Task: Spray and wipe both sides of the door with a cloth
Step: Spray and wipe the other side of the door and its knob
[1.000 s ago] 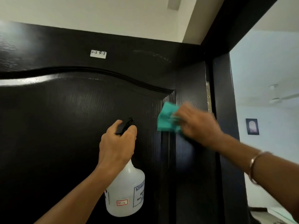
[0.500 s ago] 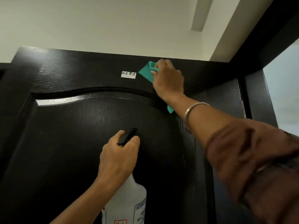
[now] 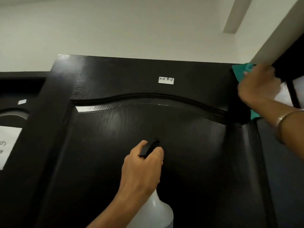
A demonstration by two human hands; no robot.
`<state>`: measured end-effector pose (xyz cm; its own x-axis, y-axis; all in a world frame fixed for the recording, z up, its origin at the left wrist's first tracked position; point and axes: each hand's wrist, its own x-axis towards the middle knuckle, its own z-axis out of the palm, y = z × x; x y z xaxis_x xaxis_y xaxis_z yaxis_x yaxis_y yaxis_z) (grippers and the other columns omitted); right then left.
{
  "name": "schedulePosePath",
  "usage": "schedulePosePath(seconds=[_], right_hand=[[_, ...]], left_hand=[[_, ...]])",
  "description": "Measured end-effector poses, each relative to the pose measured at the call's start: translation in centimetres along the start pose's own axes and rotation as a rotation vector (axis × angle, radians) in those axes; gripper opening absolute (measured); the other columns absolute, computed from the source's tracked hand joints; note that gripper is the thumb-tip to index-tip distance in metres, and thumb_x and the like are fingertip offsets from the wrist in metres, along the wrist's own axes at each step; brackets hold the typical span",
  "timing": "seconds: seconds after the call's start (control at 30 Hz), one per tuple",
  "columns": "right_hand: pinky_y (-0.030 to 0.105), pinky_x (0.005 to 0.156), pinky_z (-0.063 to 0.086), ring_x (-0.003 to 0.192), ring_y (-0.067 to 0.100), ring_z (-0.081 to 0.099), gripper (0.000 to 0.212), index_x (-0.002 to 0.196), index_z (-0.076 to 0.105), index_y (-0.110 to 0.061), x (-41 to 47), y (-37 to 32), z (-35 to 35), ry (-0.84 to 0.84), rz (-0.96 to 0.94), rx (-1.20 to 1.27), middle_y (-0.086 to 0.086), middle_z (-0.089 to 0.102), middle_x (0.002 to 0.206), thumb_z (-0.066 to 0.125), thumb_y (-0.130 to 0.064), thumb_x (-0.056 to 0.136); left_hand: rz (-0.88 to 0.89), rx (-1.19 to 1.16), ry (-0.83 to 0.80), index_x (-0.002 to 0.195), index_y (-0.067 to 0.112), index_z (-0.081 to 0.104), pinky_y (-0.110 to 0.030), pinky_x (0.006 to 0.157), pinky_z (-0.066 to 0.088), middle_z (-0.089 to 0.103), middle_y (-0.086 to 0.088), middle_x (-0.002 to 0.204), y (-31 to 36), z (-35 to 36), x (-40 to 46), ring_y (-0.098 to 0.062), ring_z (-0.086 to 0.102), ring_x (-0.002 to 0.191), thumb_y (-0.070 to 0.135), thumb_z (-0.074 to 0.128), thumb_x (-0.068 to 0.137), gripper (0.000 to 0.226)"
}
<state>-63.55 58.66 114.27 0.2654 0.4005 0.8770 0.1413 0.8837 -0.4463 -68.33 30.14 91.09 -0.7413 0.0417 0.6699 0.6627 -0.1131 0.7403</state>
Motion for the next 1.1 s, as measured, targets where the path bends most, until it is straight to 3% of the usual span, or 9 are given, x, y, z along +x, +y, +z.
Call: schedulePosePath(seconds=[0.07,0.2,0.33,0.5,0.67,0.8,0.87,1.0,1.1], right_hand=[[0.056,0.095,0.049,0.121,0.053,0.056,0.038,0.133,0.049,-0.006,-1.8,-6.7,1.5,-0.038,-0.076,0.070,0.023,0.054,0.136,0.053,-0.030,0.105],[0.046,0.090,0.050,0.117,0.044,0.061,0.035,0.132,0.051,-0.013,-9.5,-19.9,3.2,-0.208,-0.438,0.235,0.013,0.057,0.134,0.055,-0.033,0.103],[0.044,0.084,0.050,0.108,0.039,0.065,0.032,0.125,0.056,-0.019,-14.1,-24.1,3.9,-0.322,-0.800,0.275,0.006,0.061,0.125,0.058,-0.042,0.102],[0.052,0.085,0.052,0.105,0.047,0.063,0.036,0.126,0.052,-0.023,-10.7,-16.0,3.3,-0.226,-0.814,0.086,0.010,0.056,0.126,0.051,-0.050,0.101],[0.043,0.086,0.046,0.108,0.035,0.061,0.042,0.128,0.053,-0.016,-13.8,-9.1,1.9,-0.163,-0.739,0.099,0.013,0.059,0.125,0.048,-0.050,0.103],[0.037,0.079,0.039,0.104,0.028,0.062,0.042,0.126,0.054,-0.016,-22.5,-8.4,0.1,-0.288,-0.807,0.175,0.007,0.061,0.120,0.048,-0.050,0.103],[0.037,0.069,0.042,0.088,0.031,0.064,0.038,0.121,0.057,-0.015,-28.5,-6.3,-1.0,-0.353,-0.869,0.179,0.007,0.060,0.115,0.051,-0.048,0.103],[0.037,0.043,0.042,0.066,0.026,0.060,0.025,0.098,0.063,-0.015,-42.4,1.7,-4.8,-0.513,-1.047,0.210,0.008,0.063,0.101,0.054,-0.037,0.106],[0.035,0.045,0.041,0.065,0.021,0.054,0.013,0.097,0.064,-0.015,-49.6,8.5,-7.3,-0.672,-1.282,0.246,0.004,0.060,0.090,0.058,-0.023,0.105]], left_hand=[[0.012,-0.002,0.002,0.090,0.009,0.068,-0.030,0.053,0.051,0.068,-0.018,0.077,-0.2,-1.8,0.1,-0.019,0.058,0.057,0.019,0.063,0.091,0.012],[0.029,-0.033,0.010,0.081,0.011,0.066,-0.033,0.052,0.050,0.068,-0.023,0.083,-1.3,-4.8,-0.1,-0.024,0.058,0.054,0.027,0.064,0.084,0.016],[-0.013,-0.017,0.024,0.082,0.010,0.066,-0.031,0.051,0.049,0.068,-0.022,0.077,-2.9,-6.4,-0.5,-0.023,0.059,0.054,0.023,0.064,0.083,0.013],[-0.020,0.011,0.002,0.094,0.003,0.064,-0.035,0.053,0.051,0.065,-0.026,0.085,-4.4,-7.1,-1.6,-0.024,0.059,0.057,0.016,0.061,0.089,0.015],[-0.042,0.031,0.034,0.093,0.004,0.064,-0.035,0.051,0.052,0.069,-0.027,0.092,-6.3,-8.6,-3.9,-0.022,0.059,0.053,0.020,0.061,0.086,0.019],[-0.086,0.058,0.087,0.096,0.007,0.067,-0.029,0.050,0.054,0.072,-0.024,0.098,-8.4,-10.0,-6.2,-0.018,0.061,0.054,0.022,0.061,0.087,0.018],[-0.081,0.080,0.110,0.097,0.005,0.066,-0.026,0.047,0.052,0.070,-0.025,0.098,-9.6,-10.7,-7.7,-0.020,0.059,0.055,0.021,0.061,0.086,0.020],[-0.092,0.118,0.118,0.097,0.005,0.063,-0.030,0.048,0.052,0.066,-0.024,0.093,-12.4,-11.2,-11.0,-0.025,0.059,0.057,0.018,0.060,0.090,0.015],[-0.155,0.114,0.112,0.098,0.006,0.063,-0.028,0.048,0.051,0.065,-0.021,0.093,-14.2,-11.1,-13.1,-0.027,0.059,0.059,0.014,0.061,0.093,0.010]])
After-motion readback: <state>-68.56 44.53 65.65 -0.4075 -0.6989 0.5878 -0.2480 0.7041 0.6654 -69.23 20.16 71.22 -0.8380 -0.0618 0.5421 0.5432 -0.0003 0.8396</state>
